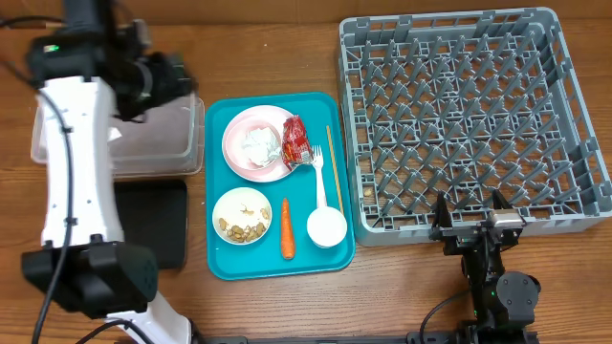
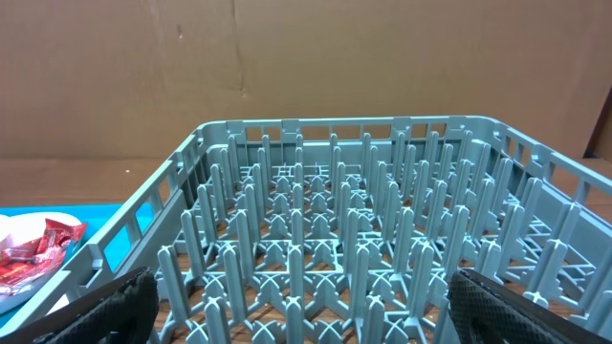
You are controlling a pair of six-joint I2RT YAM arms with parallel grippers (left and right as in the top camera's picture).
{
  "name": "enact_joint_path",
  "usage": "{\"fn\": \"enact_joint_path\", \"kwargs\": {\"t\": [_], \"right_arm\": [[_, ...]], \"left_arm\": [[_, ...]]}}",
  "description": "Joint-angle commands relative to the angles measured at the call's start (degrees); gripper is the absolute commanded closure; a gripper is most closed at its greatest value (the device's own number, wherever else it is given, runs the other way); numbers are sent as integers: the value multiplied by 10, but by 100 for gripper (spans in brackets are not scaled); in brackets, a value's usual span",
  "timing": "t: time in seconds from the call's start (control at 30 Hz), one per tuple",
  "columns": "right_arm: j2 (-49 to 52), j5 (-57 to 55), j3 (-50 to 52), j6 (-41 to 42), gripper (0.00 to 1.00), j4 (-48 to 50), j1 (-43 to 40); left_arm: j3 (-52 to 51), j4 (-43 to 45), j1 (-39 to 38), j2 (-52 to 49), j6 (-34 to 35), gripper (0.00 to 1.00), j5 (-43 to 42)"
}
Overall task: Sort waste into correct bins and load items into the dishwasher
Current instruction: 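Return the left gripper to the remaining tissue on the plate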
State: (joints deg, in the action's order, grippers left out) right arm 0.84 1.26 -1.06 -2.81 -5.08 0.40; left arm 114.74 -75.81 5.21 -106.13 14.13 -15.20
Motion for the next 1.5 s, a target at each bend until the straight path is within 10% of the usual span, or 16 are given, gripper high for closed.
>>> {"fn": "enact_joint_path", "kwargs": {"t": [0.0,0.27,0.6,1.47], "right_arm": [[-6,2,6,0,0,4,-2],[-6,2,6,0,0,4,-2],[-6,2,6,0,0,4,-2],[-6,2,6,0,0,4,-2]], "left_arm": [[-9,-5,-47,-1,-30,0,-9],[-27,-5,-167,-33,-30,2,-7],[-27,-5,-268,-117,54,29,114],[-27,16,-270,-218,108,44,184]]}}
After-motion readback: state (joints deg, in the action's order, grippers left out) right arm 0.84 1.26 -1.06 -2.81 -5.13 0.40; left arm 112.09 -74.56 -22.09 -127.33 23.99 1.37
